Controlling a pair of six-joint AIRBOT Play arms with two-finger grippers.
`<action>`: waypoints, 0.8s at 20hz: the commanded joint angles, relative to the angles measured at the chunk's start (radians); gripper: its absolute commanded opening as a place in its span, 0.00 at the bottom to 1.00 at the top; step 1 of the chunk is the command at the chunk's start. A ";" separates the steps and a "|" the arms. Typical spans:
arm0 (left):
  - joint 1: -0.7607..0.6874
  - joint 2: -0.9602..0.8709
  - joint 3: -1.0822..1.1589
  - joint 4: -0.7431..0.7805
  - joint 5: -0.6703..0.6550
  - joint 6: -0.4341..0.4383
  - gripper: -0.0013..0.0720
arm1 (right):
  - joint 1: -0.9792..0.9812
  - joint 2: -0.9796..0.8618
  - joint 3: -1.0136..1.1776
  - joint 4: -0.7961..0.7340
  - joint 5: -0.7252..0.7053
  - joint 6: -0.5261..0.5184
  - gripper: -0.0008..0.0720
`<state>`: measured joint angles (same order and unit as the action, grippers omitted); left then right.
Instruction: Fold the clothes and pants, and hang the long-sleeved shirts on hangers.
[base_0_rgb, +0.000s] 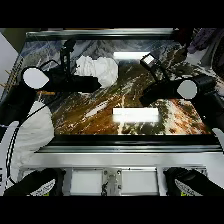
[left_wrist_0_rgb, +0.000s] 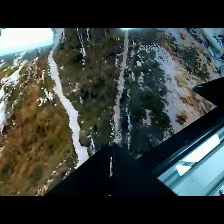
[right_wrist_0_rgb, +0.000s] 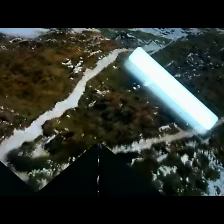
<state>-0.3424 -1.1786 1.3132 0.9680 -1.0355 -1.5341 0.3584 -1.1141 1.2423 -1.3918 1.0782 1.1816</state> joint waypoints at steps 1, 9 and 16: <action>-0.001 0.000 0.000 0.000 0.000 0.000 0.04 | 0.000 0.000 0.001 0.000 0.000 0.000 0.04; 0.000 0.002 0.001 0.002 0.042 0.000 0.04 | 0.000 -0.001 0.001 0.000 0.000 0.000 0.04; 0.335 0.073 -0.108 0.562 -0.227 -0.110 0.96 | 0.000 -0.005 0.001 0.000 0.000 0.000 0.04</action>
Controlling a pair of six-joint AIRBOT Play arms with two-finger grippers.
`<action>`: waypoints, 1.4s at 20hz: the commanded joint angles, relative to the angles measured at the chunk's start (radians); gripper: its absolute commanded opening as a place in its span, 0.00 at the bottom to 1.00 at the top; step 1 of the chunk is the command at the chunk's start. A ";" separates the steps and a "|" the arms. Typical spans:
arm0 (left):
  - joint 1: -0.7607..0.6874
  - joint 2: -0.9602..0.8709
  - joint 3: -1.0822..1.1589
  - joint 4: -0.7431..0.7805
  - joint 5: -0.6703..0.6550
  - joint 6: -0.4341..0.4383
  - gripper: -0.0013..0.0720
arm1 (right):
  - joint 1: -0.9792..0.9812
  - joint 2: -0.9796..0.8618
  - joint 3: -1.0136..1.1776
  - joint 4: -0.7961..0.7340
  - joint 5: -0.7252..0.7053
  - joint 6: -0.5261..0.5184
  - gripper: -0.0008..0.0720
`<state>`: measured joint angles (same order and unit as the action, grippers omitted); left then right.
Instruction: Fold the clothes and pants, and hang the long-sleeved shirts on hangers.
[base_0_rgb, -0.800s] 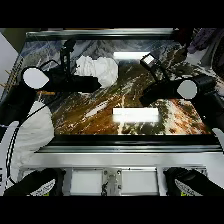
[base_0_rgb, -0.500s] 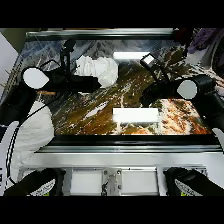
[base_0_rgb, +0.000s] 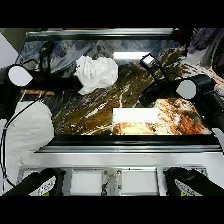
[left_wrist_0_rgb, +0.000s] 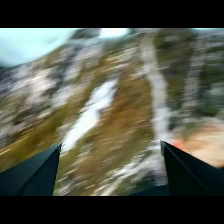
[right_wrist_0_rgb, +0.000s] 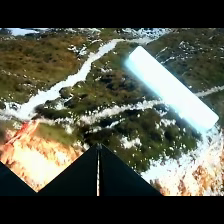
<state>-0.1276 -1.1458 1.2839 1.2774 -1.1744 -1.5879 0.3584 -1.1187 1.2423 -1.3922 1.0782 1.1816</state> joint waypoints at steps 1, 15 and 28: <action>0.175 0.068 -0.149 0.328 -0.083 -0.064 0.96 | 0.000 0.000 0.001 0.000 0.000 0.000 0.04; 0.528 -0.108 -0.512 0.432 0.137 -0.058 0.96 | 0.000 0.000 0.001 0.000 0.000 0.000 0.04; 0.385 0.465 -0.306 0.428 -0.055 -0.063 0.04 | 0.000 -0.001 0.001 0.000 0.000 0.000 0.04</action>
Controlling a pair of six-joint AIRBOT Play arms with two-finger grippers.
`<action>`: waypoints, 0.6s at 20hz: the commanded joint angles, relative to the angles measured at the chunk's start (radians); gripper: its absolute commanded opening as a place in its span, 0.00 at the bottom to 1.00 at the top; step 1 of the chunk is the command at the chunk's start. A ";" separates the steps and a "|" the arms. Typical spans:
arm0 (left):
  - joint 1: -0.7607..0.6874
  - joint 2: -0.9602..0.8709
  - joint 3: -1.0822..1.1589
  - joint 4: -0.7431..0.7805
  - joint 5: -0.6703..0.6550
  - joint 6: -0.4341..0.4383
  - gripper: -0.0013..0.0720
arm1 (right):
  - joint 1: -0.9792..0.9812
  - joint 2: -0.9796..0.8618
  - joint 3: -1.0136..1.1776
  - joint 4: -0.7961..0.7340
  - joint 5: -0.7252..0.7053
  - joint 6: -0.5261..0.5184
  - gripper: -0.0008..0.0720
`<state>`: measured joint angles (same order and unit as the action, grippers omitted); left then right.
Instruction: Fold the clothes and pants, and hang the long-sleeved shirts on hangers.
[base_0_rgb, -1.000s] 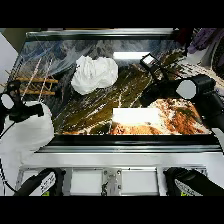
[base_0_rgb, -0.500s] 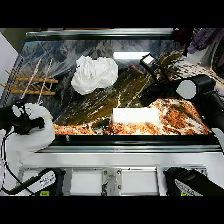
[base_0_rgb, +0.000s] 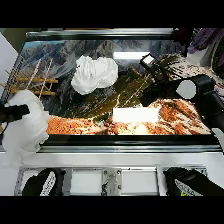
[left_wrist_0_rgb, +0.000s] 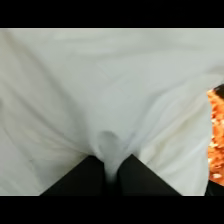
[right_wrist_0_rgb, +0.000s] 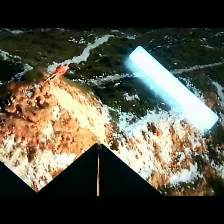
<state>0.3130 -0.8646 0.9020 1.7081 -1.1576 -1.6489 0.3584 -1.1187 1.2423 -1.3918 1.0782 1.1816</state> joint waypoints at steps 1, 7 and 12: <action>-0.114 0.309 0.134 -0.009 -0.090 -0.019 0.04 | 0.000 0.000 0.001 0.000 0.000 0.000 0.04; -0.544 0.508 0.370 -0.011 -0.099 -0.203 0.04 | 0.000 0.000 0.001 0.000 0.000 0.000 0.04; -0.934 0.304 0.537 0.014 -0.082 -0.245 0.04 | 0.000 -0.010 0.001 0.000 -0.007 0.000 0.04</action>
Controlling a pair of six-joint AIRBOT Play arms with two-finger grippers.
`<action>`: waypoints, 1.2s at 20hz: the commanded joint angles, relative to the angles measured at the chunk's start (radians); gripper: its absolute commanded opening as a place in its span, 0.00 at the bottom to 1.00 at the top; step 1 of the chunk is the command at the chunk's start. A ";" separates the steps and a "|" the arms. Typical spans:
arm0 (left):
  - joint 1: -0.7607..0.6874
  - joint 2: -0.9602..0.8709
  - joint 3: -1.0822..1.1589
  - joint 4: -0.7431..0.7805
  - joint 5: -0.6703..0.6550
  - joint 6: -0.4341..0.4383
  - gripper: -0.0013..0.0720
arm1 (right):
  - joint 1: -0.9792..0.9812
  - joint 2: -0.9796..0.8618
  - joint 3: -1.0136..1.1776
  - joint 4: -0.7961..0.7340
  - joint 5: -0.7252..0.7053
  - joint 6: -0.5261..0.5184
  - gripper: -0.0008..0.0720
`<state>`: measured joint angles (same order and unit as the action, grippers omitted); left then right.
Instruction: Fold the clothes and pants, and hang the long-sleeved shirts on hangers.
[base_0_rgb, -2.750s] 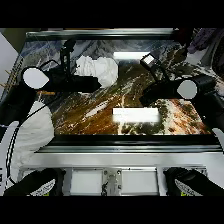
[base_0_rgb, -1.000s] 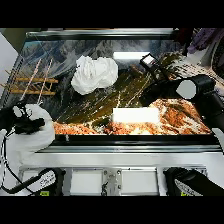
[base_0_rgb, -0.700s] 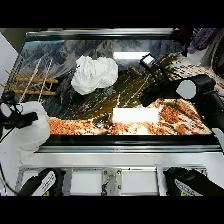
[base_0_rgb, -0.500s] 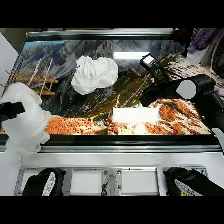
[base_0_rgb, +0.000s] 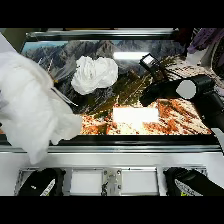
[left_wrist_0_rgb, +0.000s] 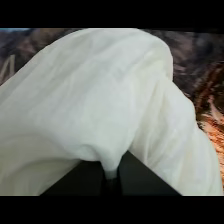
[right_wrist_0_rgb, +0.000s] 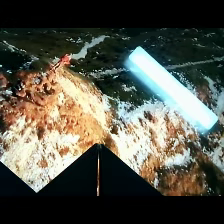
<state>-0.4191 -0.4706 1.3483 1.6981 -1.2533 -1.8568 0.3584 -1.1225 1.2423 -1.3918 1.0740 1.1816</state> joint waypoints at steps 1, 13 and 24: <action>-0.269 -0.150 0.122 0.057 0.030 -0.037 0.04 | 0.000 -0.013 0.001 0.007 -0.003 0.000 0.04; -0.360 -0.726 0.628 0.147 0.037 0.028 0.04 | -0.116 0.057 0.010 -0.219 0.135 0.104 0.04; 0.159 -0.623 -0.405 -0.146 0.112 -0.014 0.04 | -0.261 0.027 -0.027 0.061 0.123 0.252 0.97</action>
<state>-0.3851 -1.1004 1.1892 1.6745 -1.1957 -1.8694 0.1059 -1.0351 1.2331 -1.4708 1.2072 1.4082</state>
